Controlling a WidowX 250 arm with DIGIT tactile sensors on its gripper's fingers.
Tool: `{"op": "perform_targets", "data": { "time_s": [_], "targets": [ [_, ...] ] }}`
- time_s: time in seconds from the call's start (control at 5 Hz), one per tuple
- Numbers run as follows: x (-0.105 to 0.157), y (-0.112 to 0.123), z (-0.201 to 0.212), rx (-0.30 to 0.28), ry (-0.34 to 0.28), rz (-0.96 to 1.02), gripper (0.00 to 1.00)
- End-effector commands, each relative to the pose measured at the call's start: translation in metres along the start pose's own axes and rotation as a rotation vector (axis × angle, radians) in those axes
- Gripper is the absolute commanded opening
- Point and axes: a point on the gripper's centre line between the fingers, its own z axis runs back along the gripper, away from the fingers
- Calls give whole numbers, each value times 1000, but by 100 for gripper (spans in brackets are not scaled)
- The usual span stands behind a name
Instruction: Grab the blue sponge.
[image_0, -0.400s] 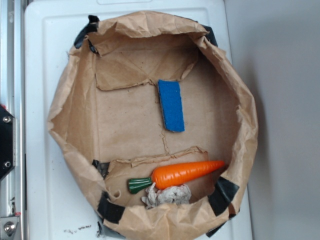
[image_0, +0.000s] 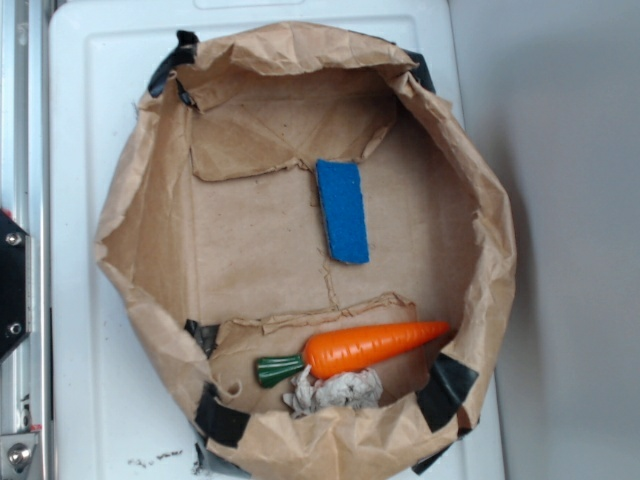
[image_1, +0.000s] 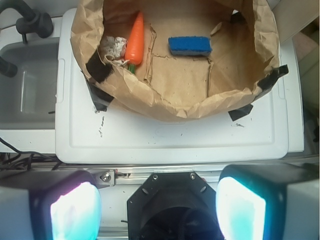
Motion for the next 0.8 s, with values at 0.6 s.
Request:
{"op": "perform_targets", "data": {
  "time_s": [0.6],
  "targets": [
    [83,-15,-30,-1,-38,27,100]
  ]
}}
